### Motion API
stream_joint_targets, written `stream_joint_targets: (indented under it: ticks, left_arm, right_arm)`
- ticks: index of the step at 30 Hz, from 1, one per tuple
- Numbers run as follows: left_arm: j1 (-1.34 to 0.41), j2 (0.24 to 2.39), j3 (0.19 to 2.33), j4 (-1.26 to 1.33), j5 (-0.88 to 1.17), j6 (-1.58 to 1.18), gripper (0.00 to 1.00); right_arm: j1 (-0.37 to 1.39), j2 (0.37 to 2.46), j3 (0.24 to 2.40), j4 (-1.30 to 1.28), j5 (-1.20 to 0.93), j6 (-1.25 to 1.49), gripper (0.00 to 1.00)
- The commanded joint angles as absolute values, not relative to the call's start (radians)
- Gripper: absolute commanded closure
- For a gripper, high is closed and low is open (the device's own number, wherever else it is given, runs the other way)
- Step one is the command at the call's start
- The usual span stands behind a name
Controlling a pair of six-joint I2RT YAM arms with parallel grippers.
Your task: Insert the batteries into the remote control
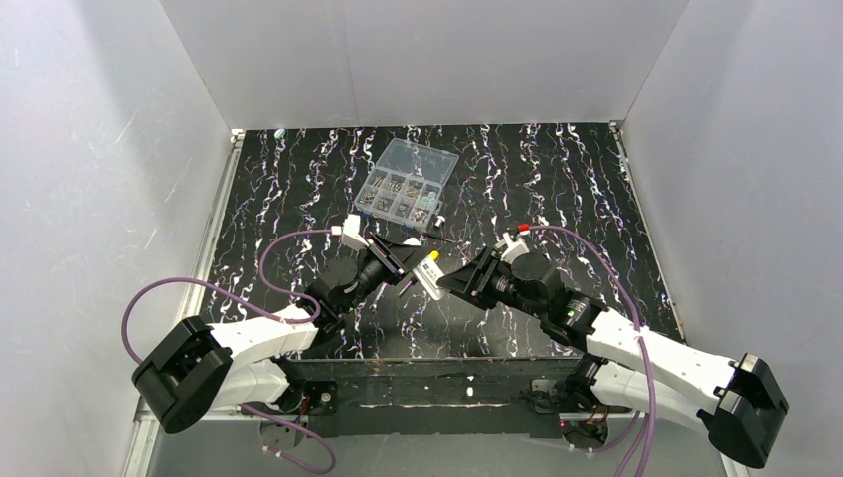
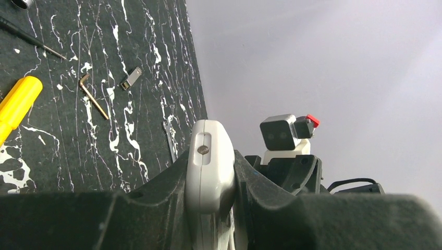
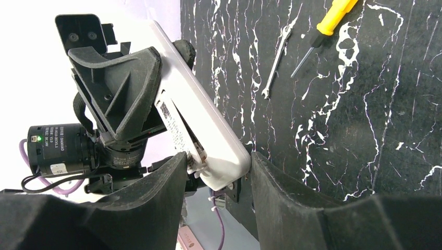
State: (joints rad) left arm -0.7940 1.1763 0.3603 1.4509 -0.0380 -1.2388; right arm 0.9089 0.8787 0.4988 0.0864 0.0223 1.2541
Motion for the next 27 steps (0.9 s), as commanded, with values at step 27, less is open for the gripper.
stream_joint_targets:
  ticks: [27]
  left_arm:
    - [-0.799, 1.146, 0.409, 1.541, -0.039, -1.253, 1.0]
  right_arm:
    - [0.9, 0.886, 0.5, 0.177, 0.007, 1.238, 0.39]
